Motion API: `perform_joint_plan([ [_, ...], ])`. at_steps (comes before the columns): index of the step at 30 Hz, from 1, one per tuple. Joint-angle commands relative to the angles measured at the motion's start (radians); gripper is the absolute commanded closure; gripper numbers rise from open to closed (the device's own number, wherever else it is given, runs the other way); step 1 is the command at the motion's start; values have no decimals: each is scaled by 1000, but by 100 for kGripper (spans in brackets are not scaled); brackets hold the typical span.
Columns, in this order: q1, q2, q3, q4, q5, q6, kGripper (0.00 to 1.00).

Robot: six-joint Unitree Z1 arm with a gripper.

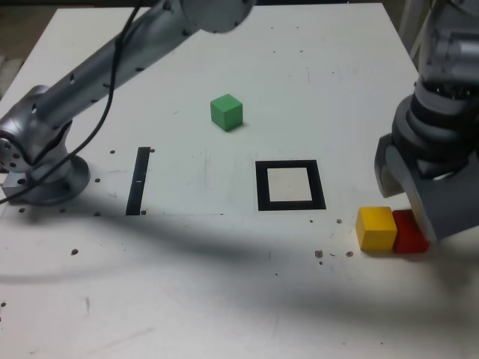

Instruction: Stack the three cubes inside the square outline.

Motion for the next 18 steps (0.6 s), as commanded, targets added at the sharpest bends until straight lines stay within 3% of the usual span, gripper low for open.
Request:
perform_joint_plan([
  [1,-7,16,-11,-7,4,2,6],
  [13,-21,55,-43,-26,20,-16,18],
  [18,-26,57,-53,-31,26,-23,33],
])
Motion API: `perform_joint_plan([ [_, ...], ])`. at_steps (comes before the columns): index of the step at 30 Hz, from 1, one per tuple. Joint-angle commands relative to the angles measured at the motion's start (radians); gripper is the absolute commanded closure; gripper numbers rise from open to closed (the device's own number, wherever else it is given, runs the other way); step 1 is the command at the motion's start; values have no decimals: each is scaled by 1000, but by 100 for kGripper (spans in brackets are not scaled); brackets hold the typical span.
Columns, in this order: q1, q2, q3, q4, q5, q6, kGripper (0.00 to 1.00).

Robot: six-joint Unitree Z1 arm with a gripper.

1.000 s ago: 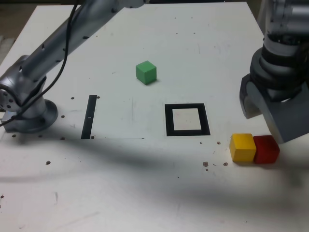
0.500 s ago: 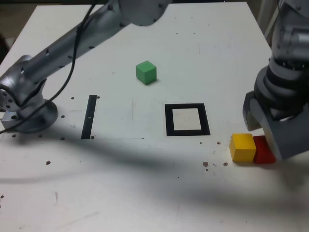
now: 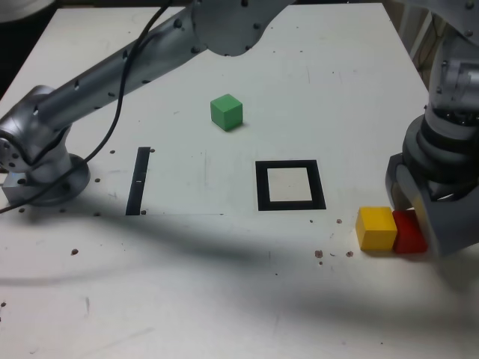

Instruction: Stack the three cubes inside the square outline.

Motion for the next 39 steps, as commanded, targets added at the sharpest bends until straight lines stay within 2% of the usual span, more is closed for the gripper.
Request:
perform_joint_plan([
  [1,-7,6,-8,-9,1,-1,37],
  [5,-16,4,-9,-18,-2,3,51],
  [9,-18,5,-9,-19,-4,4,58],
  [24,-21,3,11,-8,-3,5,60],
  [34,-26,-25,15,-1,14,0,61],
  [39,-26,-66,25,20,36,-14,61],
])
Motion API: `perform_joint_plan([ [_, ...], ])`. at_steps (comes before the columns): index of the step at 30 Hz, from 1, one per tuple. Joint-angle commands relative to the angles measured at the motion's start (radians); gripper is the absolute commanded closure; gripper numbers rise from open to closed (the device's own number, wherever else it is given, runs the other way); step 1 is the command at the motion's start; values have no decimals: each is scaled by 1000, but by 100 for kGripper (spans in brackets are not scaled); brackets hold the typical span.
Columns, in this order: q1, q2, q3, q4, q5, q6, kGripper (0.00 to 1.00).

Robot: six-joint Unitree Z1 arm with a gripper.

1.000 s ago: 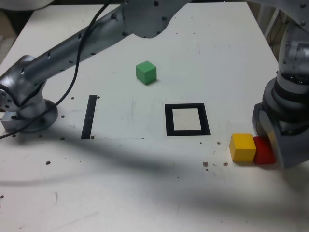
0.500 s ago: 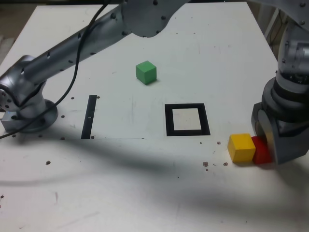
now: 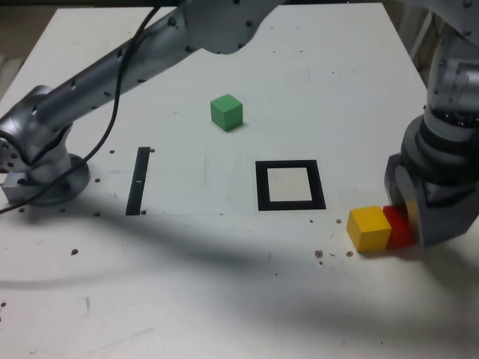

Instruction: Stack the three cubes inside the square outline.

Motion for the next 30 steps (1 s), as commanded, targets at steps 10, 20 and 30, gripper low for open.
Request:
perform_joint_plan([
  [10,2,-112,33,53,47,-92,61],
  [20,53,-200,173,92,56,-329,61],
  [30,101,-309,331,83,54,-518,60],
])
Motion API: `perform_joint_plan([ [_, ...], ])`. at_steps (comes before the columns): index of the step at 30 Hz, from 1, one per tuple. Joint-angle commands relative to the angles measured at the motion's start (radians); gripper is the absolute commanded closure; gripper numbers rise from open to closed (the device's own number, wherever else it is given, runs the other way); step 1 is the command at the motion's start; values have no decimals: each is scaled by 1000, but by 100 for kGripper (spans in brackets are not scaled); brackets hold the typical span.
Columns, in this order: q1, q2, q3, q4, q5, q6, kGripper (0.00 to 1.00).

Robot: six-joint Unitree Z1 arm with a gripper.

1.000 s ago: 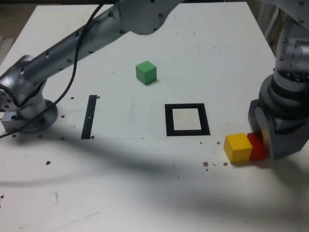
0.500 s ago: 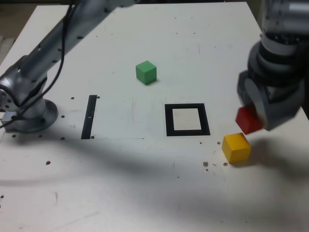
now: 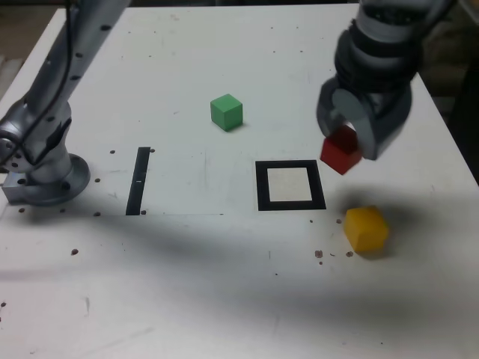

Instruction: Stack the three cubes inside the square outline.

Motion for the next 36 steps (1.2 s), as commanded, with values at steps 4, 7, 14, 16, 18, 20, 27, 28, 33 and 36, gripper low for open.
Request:
perform_joint_plan([
  [4,30,-60,81,-8,-9,-101,60],
  [7,49,-81,126,-13,-26,-163,60],
  [14,99,-104,212,-16,-89,-281,60],
  [16,111,-111,234,-17,-103,-313,60],
  [18,122,-117,254,-17,-120,-346,60],
  [20,133,-122,274,-18,-140,-380,60],
  [27,168,-134,338,-58,-213,-472,60],
  [28,171,-136,349,-72,-219,-481,60],
  [33,180,-140,416,-163,-238,-525,60],
  [36,183,-138,450,-211,-242,-544,60],
])
